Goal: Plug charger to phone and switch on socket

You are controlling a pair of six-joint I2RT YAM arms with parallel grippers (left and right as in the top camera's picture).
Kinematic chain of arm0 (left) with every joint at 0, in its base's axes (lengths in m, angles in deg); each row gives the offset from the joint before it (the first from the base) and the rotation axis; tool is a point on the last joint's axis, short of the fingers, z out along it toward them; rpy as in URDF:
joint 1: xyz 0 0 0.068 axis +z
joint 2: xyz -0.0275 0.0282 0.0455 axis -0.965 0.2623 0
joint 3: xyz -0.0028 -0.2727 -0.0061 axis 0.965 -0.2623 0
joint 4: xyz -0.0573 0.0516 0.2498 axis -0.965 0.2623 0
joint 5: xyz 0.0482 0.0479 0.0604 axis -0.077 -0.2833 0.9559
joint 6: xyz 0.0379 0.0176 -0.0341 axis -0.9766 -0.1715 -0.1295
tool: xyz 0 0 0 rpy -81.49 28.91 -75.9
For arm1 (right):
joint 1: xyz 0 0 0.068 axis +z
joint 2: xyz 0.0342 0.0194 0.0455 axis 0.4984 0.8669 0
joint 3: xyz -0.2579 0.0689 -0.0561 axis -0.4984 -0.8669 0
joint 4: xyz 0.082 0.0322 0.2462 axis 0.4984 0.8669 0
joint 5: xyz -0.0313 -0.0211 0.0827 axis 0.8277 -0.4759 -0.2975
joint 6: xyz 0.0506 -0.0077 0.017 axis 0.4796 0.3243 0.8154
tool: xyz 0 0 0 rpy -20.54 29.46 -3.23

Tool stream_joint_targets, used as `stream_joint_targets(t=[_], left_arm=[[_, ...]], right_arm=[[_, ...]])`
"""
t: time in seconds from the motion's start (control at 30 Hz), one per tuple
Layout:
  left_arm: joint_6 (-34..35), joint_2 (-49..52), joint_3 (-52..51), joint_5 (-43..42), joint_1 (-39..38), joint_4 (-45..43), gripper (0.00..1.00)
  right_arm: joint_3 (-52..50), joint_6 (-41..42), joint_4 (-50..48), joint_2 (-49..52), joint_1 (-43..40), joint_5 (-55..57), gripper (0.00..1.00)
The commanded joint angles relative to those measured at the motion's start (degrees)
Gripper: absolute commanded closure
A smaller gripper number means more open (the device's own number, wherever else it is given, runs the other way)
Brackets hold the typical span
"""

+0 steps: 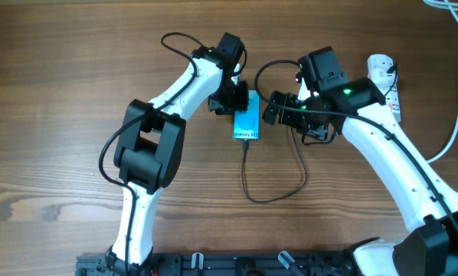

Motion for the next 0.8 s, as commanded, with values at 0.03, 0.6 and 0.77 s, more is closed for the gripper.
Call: stream_joint_targets(t=[0.03, 0.6, 0.77], left_arm=[[-0.3, -1.5, 0.5, 1.1, 0.9, 0.5, 0.36], [-0.3, -26.1, 0.4, 6.7, 12.1, 2.4, 0.00], [-0.3, -26.1, 0.4, 6.7, 12.1, 2.4, 0.00]], right_arm=[[0.1, -1.2, 1.6, 0.3, -0.7, 5.7, 0.00], [38.1, -5.6, 23.5, 16.5, -40.7, 10.9, 0.00], [31.9, -3.9, 13.5, 16.6, -44.1, 17.2, 0.00]])
